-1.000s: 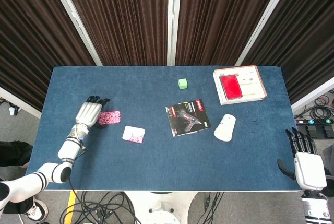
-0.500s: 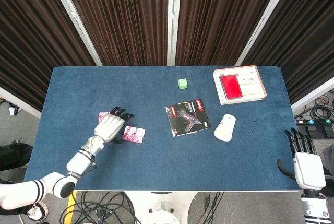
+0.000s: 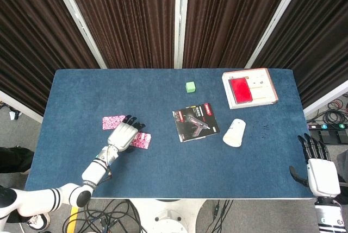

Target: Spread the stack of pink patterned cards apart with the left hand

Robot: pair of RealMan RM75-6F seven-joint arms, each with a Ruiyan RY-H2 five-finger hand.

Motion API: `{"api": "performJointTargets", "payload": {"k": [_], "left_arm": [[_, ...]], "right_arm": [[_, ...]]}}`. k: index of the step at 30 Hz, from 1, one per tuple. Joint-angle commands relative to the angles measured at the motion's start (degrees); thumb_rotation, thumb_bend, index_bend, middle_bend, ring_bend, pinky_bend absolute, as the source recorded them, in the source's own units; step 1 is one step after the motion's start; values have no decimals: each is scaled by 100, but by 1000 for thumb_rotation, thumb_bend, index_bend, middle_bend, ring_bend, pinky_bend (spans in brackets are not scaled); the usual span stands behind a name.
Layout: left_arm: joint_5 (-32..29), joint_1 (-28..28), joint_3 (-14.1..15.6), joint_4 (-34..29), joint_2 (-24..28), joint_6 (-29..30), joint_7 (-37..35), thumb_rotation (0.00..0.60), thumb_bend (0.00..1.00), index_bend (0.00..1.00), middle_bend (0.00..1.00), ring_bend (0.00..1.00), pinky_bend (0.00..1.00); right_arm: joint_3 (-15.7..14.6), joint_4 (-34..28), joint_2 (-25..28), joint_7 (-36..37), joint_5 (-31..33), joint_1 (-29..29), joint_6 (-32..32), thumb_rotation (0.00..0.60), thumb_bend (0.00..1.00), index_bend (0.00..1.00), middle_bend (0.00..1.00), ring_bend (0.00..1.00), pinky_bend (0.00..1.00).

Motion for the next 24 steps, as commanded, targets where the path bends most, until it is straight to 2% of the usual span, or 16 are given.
{"api": "performJointTargets", "payload": {"k": [1, 8, 19, 24], "left_arm": [[-328, -77, -28, 25, -119, -13, 292, 600, 79, 224, 266, 81, 95], [-495, -141, -11, 179, -235, 0, 459, 600, 84, 252, 294, 81, 96], [-355, -141, 46, 420, -387, 102, 392, 600, 89, 327, 350, 82, 95], [-347, -158, 47, 539, -452, 39, 335, 600, 89, 329, 352, 82, 95]], "right_arm": [[3, 29, 1, 35, 18, -4, -8, 600, 226, 0, 0, 0, 0], [1, 88, -13, 105, 30, 4, -44, 600, 226, 0, 0, 0, 0], [2, 94, 7, 134, 28, -6, -30, 600, 226, 0, 0, 0, 0], [7, 68, 17, 105, 36, -14, -15, 600, 226, 0, 0, 0, 0]]}}
